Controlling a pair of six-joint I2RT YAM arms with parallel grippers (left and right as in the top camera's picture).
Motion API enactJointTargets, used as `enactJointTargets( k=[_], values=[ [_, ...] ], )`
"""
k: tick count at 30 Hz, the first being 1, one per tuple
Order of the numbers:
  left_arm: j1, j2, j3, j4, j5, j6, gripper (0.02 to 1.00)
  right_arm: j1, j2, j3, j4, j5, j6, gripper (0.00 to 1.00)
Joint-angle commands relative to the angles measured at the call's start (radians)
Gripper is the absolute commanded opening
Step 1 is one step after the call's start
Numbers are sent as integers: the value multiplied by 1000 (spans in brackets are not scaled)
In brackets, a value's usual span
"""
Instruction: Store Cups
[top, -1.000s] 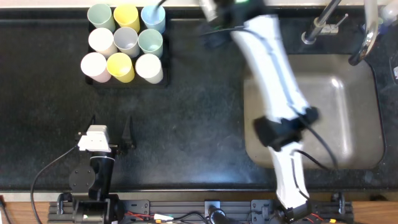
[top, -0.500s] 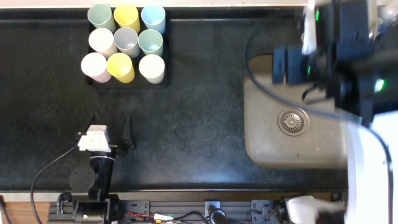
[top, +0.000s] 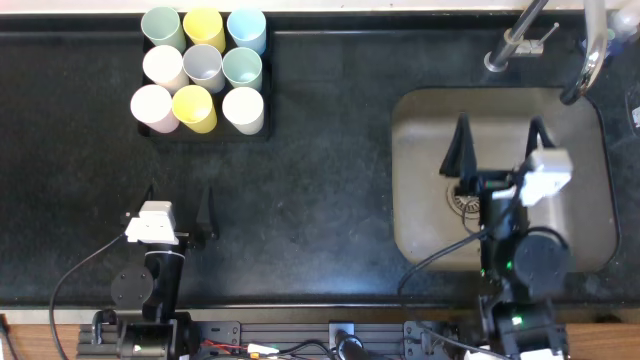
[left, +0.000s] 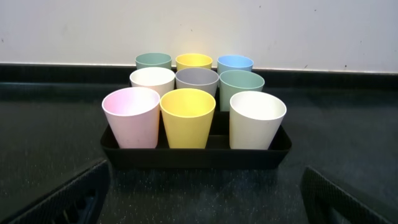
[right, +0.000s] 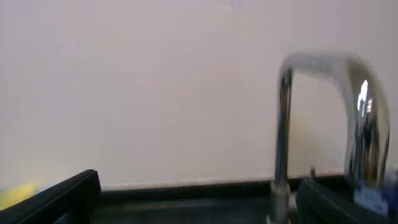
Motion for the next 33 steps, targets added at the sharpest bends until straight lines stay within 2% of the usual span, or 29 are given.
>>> enactJointTargets(
  k=[1,10,15,21,26,33],
  values=[
    [0,-8,-3,-1,5,-7,998,-2,-50,-125,13,23,-30,998],
    [0,-8,-3,-1,5,-7,998,-3,-63,-230,22,23,-30,993],
    [0,-8,-3,-1,5,-7,996,-28,-209,-315,12,23,-30,998],
    [0,-8,-3,-1,5,-7,996,-61,-433,-426,-102,23,-30,996],
    [0,-8,-3,-1,5,-7,998,-61,-499,-435,-224,23,-30,998],
    [0,-8,-3,-1,5,-7,998,-62,-518,-435,-222,19,-30,996]
  ],
)
